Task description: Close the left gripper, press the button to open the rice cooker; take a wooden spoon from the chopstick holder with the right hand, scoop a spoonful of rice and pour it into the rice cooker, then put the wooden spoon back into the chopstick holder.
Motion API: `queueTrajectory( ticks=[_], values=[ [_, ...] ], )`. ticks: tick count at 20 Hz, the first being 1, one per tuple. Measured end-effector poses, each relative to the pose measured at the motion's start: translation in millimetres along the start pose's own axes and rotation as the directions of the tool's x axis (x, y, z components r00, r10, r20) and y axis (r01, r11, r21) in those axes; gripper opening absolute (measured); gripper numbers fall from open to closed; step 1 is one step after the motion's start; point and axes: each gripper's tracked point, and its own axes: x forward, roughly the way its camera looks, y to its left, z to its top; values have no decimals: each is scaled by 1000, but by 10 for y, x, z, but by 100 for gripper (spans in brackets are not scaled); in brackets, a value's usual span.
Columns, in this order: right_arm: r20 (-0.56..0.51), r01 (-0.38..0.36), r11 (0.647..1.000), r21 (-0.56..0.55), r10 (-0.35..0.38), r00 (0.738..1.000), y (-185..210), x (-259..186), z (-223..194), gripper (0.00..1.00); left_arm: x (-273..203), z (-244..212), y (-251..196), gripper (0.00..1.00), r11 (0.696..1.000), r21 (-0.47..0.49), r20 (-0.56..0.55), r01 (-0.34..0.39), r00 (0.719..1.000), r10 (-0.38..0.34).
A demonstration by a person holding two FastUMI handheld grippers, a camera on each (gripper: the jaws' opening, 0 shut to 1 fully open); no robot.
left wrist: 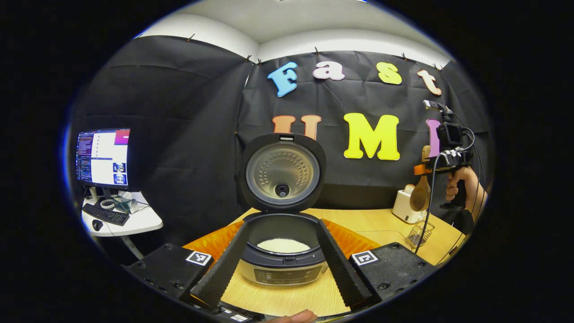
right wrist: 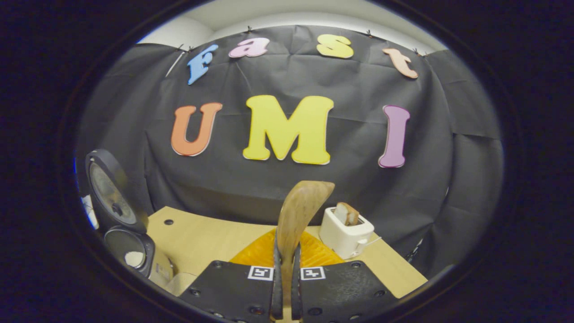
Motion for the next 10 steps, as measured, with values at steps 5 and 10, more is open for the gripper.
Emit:
queueTrajectory(
  ticks=[5,10],
  values=[
    [-60,101,995,18,-99,993,-574,305,-333,7,-13,41,-27,97,1000,4,16,3,1000,-3],
    [-131,163,984,70,-153,980,-918,520,-727,7,-40,81,-87,97,1000,8,30,19,999,-20]
  ],
)
